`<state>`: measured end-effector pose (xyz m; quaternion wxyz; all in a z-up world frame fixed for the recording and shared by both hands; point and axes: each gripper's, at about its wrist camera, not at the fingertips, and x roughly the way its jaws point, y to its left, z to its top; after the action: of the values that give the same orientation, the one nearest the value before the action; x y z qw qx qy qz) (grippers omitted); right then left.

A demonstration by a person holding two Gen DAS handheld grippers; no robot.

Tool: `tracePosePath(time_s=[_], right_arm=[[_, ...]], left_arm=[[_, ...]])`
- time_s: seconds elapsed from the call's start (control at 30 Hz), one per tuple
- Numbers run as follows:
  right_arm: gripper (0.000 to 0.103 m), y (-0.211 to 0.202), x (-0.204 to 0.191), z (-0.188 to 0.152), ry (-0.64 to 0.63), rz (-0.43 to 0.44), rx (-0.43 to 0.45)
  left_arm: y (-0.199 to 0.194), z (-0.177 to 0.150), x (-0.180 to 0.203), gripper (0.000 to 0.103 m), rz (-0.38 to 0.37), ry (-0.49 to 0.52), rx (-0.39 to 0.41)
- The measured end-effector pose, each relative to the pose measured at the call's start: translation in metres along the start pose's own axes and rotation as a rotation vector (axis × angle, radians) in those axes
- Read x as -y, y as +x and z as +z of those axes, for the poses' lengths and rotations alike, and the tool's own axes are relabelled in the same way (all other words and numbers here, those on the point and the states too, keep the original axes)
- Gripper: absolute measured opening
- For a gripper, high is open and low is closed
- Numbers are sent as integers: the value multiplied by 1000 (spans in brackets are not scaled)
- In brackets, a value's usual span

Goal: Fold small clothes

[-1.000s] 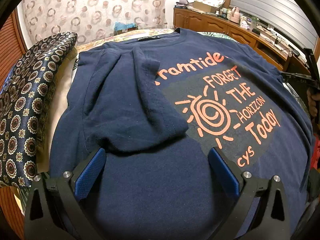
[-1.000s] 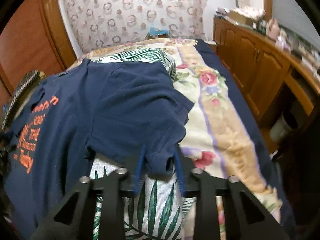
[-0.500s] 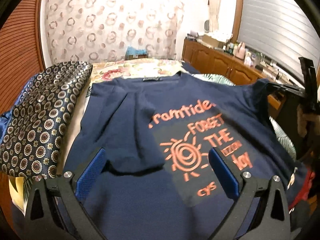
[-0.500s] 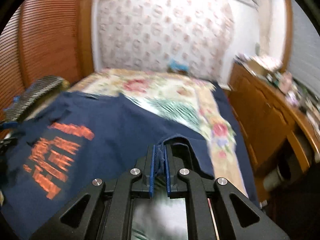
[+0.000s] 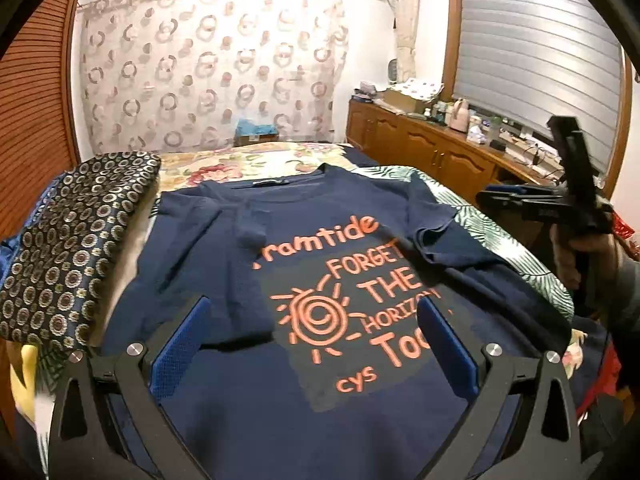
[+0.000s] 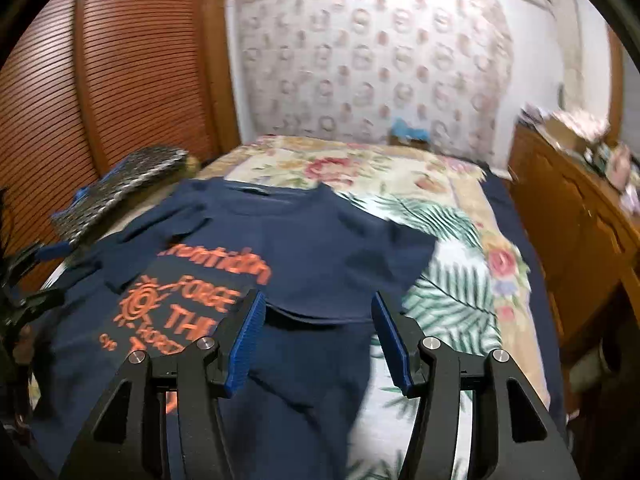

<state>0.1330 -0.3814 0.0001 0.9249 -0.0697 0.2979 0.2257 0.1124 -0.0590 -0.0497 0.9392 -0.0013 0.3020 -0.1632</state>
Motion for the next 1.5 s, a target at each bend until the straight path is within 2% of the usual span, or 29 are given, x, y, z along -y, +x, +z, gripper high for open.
tracePosePath(time_s=[0.17,0.37,0.43,0.47,0.5,0.53,0.6,0.77,1.0,1.2,1.27,1.37,1.4,1.43,1.5], right_arm=[[57,25,9,3,61,-43,-79],[57,67,23,22,138,-85,-171],[50,77,29,26,174,-76,-178],[39,83,32,34,186,-64,-177],[23,82,30,39,193,-49,-170],[12,82,31,41,201,-37,-154],[5,75,30,45,206,-18,-129],[2,67,19,52,167,31,-84],[2,72,-19,77,65,100,-51],[2,104,-48,99,-14,162,-74],[2,117,-52,104,-23,156,-97],[14,130,-45,108,-21,138,-102],[26,133,-41,108,-22,135,-97],[42,134,-35,107,-27,121,-87],[60,135,-27,109,-36,98,-70]], left_arm=[[1,-1,5,102,-1,11,-1],[-1,-6,4,102,4,13,-5],[-1,-7,3,102,6,10,-7],[-1,-8,2,102,7,7,-9],[0,-8,1,102,10,3,-10],[-1,-9,0,102,10,-2,-10],[-1,-9,-3,102,9,-9,-7],[-2,-11,-7,102,13,-25,-5],[-3,-9,-16,102,21,-44,0],[5,1,-38,102,51,-57,-4],[9,7,-47,102,64,-60,-10],[15,17,-60,102,79,-60,-14],[17,23,-64,102,83,-58,-12],[19,27,-68,102,86,-54,-10],[22,36,-74,102,93,-48,-9]])
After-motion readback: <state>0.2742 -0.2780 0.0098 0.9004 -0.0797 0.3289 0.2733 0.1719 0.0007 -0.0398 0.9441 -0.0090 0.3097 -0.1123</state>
